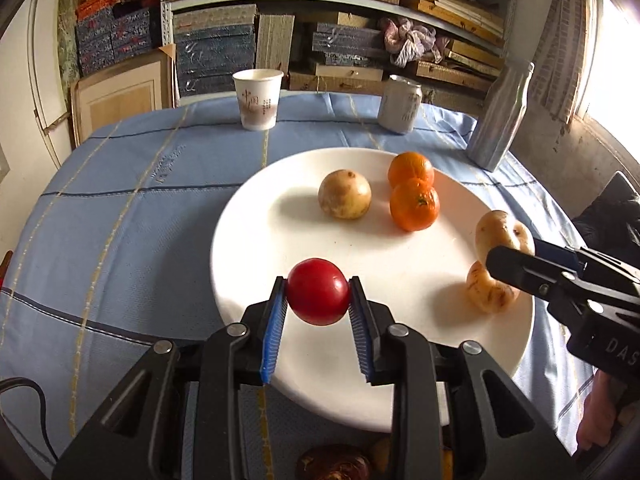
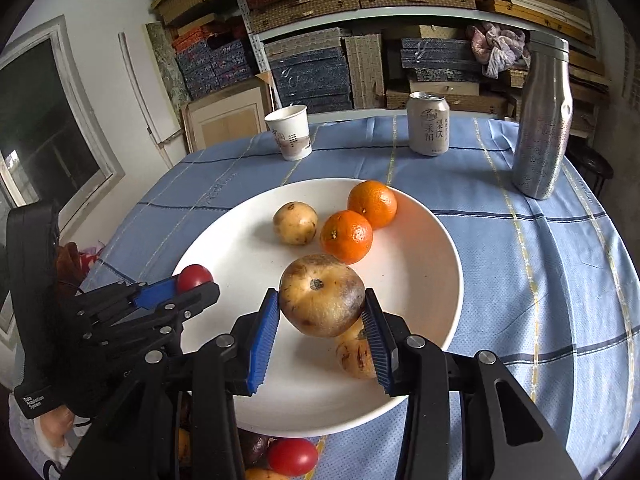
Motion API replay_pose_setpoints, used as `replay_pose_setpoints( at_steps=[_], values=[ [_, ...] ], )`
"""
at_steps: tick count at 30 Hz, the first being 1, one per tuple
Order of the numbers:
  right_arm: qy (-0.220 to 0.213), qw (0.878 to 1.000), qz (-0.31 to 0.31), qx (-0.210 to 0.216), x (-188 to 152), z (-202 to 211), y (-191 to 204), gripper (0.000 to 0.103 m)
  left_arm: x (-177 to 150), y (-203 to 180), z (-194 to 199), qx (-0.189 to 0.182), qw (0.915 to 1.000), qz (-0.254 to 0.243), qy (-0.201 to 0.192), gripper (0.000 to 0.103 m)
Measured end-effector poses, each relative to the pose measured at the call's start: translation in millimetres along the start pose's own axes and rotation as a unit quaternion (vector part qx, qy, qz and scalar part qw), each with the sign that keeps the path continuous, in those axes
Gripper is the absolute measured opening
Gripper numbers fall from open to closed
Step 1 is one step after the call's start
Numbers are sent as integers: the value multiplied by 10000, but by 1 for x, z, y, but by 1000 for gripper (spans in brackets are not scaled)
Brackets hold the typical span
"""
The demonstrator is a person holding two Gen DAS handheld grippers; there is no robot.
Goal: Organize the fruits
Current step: 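Carry the tomato and potato over the white plate and open both tools, then grasp a dark brown cracked fruit with the left tool while the right tool grasps a dark brown fruit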
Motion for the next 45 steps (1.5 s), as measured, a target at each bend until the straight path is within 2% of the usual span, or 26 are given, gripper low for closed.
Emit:
replay_pose_setpoints(
  at_steps=[3,4,6,9,11,13,18,20,24,25,33,45],
  values=[
    [36,10000,10,39,-2,-2,0,46,-1,-1,-3,26,10000,-16,32,30],
    [-6,10000,3,17,-3,0,0,52,-1,-3,-2,19,10000,-20,44,30],
    [-136,9999,-9,-17,-1,7,0,58,-1,-3,2,9,10000,-4,2,40],
    [-367,9993,4,14,3,25,1,60,1,-1,17,-15,9999,26,-150,47],
    [-512,9987,16,64,4,40,4,65,2,2,29,-37,9996,83,-264,56],
    [-689,9976,61,84,3,57,8,73,1,9,47,13,9989,173,-436,71],
    [-1087,9939,160,106,-10,93,19,86,-20,33,78,243,9970,363,-642,73],
    [-1149,9931,124,177,-22,103,20,87,-33,43,84,313,9967,457,-593,75],
    [-1191,9927,66,170,-56,114,14,88,-65,53,97,483,9958,560,-532,88],
    [-1159,9931,79,159,-62,114,12,88,-71,52,99,506,9959,532,-524,88],
    [-946,9951,202,196,-89,115,11,88,-127,28,105,735,9969,-152,-244,91],
    [-823,9962,242,163,-91,110,15,88,-137,9,92,709,9953,-650,105,91]
  ],
)
Point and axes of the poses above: each gripper's, at about its wrist camera, not at the fingertips, and z roughly against the way its jaws point, y to its left, x to its top, the point moved 2 cm from there along -z, roughly the way its jaws point, and after that the axes turned 1 degree about z, right-handed, at the moved point
